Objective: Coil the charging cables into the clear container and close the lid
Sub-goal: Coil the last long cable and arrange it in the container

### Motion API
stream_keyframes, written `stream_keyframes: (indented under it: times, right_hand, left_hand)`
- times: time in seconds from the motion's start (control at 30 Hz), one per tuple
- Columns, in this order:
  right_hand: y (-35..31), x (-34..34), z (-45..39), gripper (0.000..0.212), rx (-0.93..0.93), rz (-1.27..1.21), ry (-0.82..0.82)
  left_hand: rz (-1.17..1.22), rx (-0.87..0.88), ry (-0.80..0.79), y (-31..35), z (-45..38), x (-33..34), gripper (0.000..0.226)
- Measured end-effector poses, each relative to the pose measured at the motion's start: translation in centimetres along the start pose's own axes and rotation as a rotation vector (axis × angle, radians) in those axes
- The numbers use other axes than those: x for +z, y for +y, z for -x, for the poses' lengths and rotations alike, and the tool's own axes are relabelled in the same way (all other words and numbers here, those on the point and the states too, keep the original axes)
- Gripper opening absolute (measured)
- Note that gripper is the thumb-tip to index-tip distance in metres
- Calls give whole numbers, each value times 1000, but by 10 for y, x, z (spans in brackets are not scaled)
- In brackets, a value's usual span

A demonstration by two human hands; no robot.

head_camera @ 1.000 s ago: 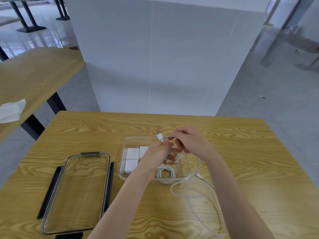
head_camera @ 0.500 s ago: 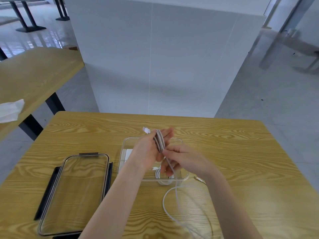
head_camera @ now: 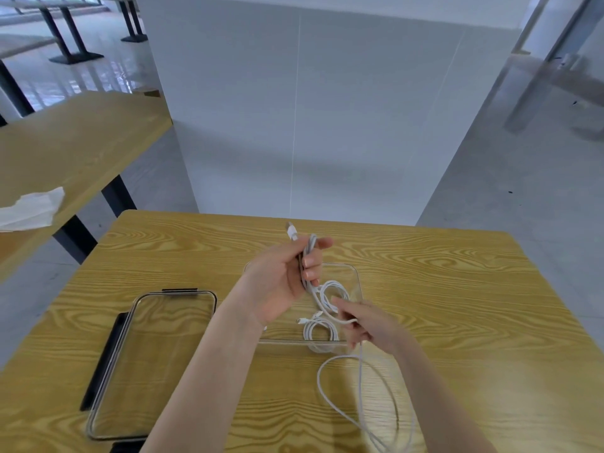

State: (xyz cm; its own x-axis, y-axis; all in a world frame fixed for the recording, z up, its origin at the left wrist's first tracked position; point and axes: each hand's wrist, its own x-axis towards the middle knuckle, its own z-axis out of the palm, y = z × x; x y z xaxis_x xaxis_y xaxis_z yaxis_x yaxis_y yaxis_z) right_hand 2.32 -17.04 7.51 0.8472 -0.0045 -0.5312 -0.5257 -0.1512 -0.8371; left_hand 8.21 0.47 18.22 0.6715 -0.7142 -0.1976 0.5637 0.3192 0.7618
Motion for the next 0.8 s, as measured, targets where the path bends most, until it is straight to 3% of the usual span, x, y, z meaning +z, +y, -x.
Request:
stream_keyframes:
  times: [0.13, 0.27, 0.4, 0.6, 0.8]
  right_hand:
    - [-12, -4, -3, 50, 98, 176, 149]
    - [-29, -2, -8, 35, 186, 76, 278]
    - [-50, -7, -4, 49, 127, 10, 388]
    - [-80, -6, 27, 28, -38, 4, 211]
    - [-83, 8, 46, 19, -229, 122, 155]
  left_hand:
    - [21, -42, -88, -5, 3, 3, 35]
    - [-181, -161, -173, -24, 2, 7, 34]
    - [-433, -265, -77, -49, -4, 2, 34]
    - [-404, -219, 211, -60, -20, -7, 30]
    - [-393, -113, 334, -55, -30, -12, 33]
